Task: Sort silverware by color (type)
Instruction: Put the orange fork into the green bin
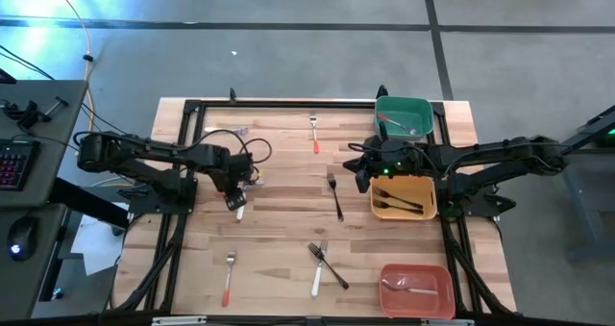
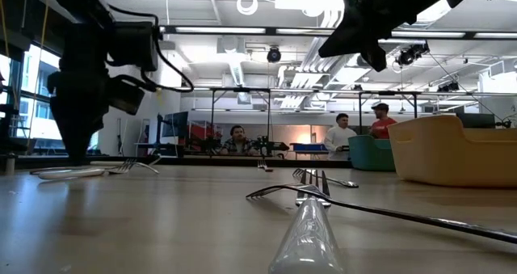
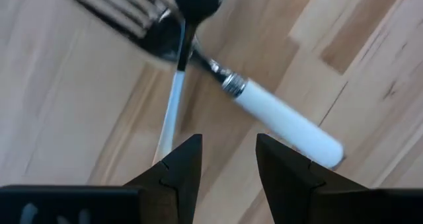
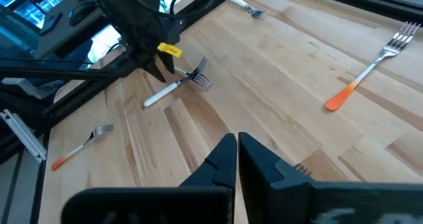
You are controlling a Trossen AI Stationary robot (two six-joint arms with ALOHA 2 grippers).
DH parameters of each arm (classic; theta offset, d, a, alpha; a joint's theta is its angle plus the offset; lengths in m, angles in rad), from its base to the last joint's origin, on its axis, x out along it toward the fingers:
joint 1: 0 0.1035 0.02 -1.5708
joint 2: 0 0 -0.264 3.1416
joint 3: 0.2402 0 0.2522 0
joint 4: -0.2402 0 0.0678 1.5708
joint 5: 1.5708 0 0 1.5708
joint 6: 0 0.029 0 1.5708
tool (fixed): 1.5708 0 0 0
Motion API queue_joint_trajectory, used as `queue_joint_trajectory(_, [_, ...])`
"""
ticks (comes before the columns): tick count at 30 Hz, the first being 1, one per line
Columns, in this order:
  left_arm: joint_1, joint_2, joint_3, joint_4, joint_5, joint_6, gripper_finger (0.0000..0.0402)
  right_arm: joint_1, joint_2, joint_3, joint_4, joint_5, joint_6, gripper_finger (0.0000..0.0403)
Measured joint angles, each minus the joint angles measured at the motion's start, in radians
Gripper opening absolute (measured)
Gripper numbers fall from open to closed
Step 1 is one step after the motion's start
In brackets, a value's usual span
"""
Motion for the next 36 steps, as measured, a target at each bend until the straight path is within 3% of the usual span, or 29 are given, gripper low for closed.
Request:
queue_joint_trajectory(7, [-0.010, 0.014, -0.008, 0.006, -0.006, -0.041, 0.0103, 0.000, 0.000, 0.000, 0.000, 0.025, -0.008, 0.0000])
queue_joint_trajectory(19, [-0.028, 0.020, -0.037, -0.008, -0.006, -0.131, 0.0007, 0.000, 0.000, 0.000, 0.000, 0.025, -0.020, 0.0000])
queue_joint_trajectory(36, [-0.027, -0.166, 0.037, 0.010, 0.048, -0.196, 0.0000, 0.000, 0.000, 0.000, 0.001, 0.025, -0.019, 0.0000])
